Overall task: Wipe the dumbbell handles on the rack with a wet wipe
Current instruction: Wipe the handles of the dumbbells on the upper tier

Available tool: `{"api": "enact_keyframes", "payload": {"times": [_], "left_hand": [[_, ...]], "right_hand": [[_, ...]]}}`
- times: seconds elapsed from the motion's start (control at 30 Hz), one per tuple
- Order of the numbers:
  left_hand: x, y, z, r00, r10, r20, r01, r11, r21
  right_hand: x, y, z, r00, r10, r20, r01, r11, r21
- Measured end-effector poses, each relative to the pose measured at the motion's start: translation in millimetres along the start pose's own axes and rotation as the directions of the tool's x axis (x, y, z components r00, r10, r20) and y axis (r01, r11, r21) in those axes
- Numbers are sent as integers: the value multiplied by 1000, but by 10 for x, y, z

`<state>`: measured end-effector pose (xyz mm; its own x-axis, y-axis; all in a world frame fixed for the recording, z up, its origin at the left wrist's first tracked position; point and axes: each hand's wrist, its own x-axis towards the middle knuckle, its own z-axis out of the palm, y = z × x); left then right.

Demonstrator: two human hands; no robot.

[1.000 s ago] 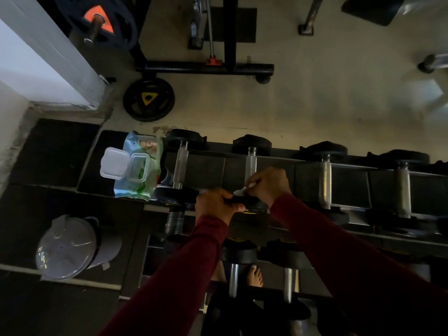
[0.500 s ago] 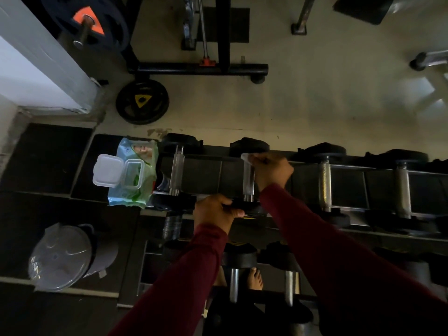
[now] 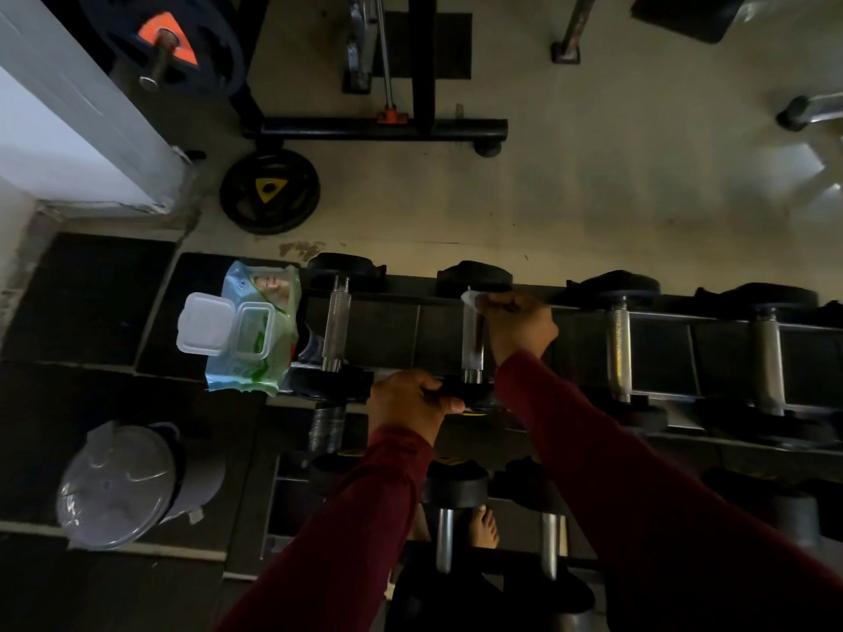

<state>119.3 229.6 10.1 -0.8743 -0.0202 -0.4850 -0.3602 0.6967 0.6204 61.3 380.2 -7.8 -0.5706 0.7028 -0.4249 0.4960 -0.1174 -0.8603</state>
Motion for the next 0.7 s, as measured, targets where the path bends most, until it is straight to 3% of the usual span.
{"api": "enact_keyframes", "payload": {"times": [0.13,0.17,0.23,0.3,0.37,0.43,0.47,0.6,0.7], "left_hand": [[-4,7,-1,1000,18,-2,-18,1000,24],[-3,4,2,1000,16,-6,-16,1000,24],[-1,8,0,1000,5,-11,-5,1000,22],[10,9,-1,1000,4,-10,-3,1000,31],[12,16,-9,1000,2,-8,-2,999,41],[12,21,-14,1000,6,-10,-6,998,56],[12,21,-14,1000,11,-10,-11,998,67],[4,31,-24,1000,4,9,-5,998,68],[8,20,-15,1000,11,5,-11,997,75]], "right_hand": [[169,40,-12,967,254,-29,-253,967,34],[178,44,-12,967,253,-41,-252,968,10],[141,48,-1,993,84,-85,-95,987,-132],[-4,15,3,986,-162,-31,145,941,-307],[-103,46,47,931,-339,135,362,808,-465],[-126,57,143,846,-430,316,529,598,-602],[-108,55,195,821,-428,379,566,519,-640],[-41,54,238,800,-392,455,599,461,-655],[-50,98,89,834,-486,259,542,640,-545]]}}
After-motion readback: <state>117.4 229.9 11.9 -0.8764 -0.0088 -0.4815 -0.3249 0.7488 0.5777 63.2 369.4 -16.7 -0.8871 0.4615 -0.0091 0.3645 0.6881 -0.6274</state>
